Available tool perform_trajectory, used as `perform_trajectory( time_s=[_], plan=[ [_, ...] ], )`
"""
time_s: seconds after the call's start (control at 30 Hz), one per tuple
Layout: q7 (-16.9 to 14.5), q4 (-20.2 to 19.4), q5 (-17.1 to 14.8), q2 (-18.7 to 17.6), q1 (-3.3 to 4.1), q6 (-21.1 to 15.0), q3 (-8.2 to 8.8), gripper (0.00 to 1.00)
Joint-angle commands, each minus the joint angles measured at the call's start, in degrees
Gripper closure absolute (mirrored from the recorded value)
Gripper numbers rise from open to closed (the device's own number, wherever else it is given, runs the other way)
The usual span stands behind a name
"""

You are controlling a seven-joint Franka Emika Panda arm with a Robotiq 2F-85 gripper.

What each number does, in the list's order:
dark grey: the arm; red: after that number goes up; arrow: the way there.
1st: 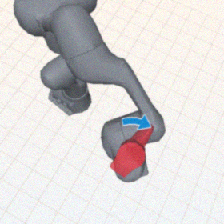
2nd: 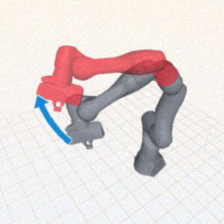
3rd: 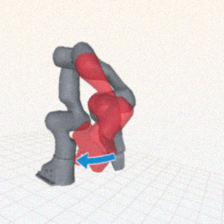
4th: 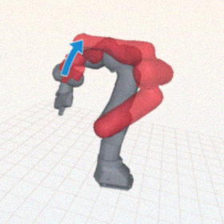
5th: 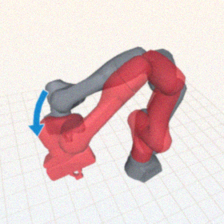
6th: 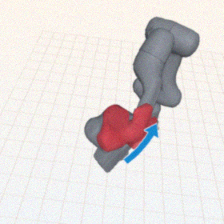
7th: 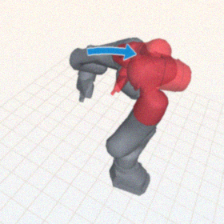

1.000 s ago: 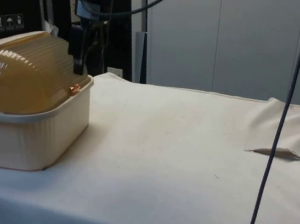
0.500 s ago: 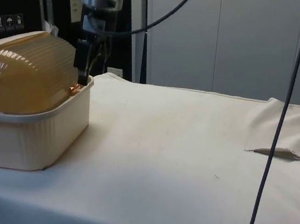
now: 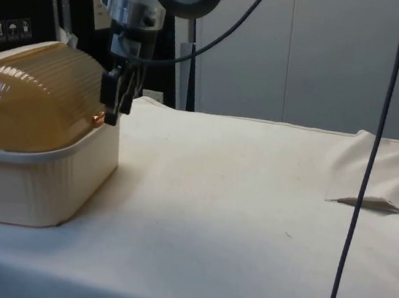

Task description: Open the lid, then close it.

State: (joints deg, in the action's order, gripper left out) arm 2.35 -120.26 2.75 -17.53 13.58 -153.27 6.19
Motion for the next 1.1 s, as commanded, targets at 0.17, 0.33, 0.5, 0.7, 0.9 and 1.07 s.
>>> perform_trajectory(
  time_s=[0.17,0.33,0.5,0.7,0.9,1.07],
  plan=[
    [-0.1,-0.2,0.2,-0.2,0.00,-1.1,0.11,0.67],
    [-0.1,-0.2,0.2,-0.3,0.00,-1.3,0.11,0.86],
    [-0.3,0.9,-0.5,-1.4,-0.23,-1.4,-0.23,1.00],
    [-0.3,0.7,-0.9,-1.3,-0.23,-1.4,-0.46,1.00],
    [0.0,1.0,-0.4,-1.5,0.00,-1.0,-0.23,1.00],
    [-0.6,0.6,-1.8,-1.2,-0.34,-1.8,-1.20,1.00]
  ],
)
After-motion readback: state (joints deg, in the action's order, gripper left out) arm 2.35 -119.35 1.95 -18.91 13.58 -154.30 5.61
